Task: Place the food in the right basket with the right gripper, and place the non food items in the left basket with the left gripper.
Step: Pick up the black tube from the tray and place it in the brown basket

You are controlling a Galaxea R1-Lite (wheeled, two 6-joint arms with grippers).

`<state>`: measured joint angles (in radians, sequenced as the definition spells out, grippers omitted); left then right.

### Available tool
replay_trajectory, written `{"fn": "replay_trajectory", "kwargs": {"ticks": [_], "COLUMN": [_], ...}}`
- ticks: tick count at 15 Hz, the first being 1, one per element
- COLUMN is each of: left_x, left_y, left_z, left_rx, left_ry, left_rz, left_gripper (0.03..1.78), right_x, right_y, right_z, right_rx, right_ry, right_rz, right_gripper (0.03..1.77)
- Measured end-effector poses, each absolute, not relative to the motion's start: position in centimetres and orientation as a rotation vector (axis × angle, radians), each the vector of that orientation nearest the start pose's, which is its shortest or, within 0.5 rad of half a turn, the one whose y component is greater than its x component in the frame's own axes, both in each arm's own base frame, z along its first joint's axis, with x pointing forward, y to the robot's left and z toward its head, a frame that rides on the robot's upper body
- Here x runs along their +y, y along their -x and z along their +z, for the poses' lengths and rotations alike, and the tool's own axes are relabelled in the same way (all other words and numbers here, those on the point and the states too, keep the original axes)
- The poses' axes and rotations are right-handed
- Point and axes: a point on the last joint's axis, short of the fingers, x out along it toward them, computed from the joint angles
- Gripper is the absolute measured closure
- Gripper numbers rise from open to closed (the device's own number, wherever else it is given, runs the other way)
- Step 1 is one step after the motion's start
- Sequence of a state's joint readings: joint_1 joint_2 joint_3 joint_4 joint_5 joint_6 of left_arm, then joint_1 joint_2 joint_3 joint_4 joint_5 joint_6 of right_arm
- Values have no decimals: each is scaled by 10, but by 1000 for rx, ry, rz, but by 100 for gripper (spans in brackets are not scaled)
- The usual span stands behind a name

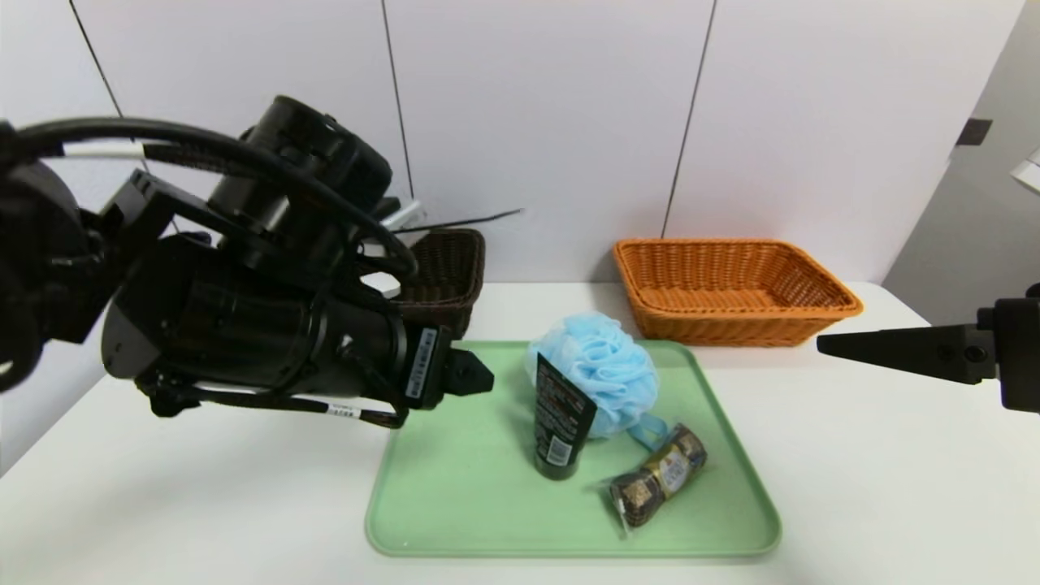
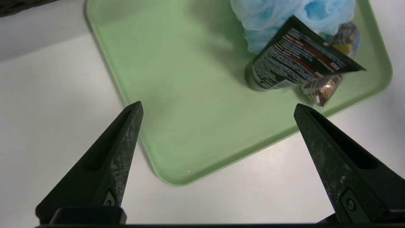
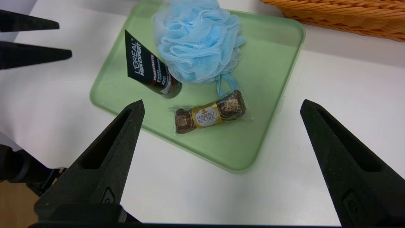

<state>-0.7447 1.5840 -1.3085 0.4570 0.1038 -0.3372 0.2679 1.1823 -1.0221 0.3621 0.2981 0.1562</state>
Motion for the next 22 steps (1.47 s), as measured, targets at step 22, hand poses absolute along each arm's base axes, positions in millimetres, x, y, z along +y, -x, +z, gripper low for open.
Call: {"fn": "replay_trajectory", "kwargs": {"ticks": [22], "left_x": [-237], "left_y": [-205], "left_z": [145], "left_rx": [430], "left_ry": [-89], "left_rz": [-884], "left_gripper": [12], "right_x": [40], "right_y": [-150], "right_z": [268], "right_rx": [579], "right_ry": [-164], "right_rz": [457], "right_gripper": [10]}}
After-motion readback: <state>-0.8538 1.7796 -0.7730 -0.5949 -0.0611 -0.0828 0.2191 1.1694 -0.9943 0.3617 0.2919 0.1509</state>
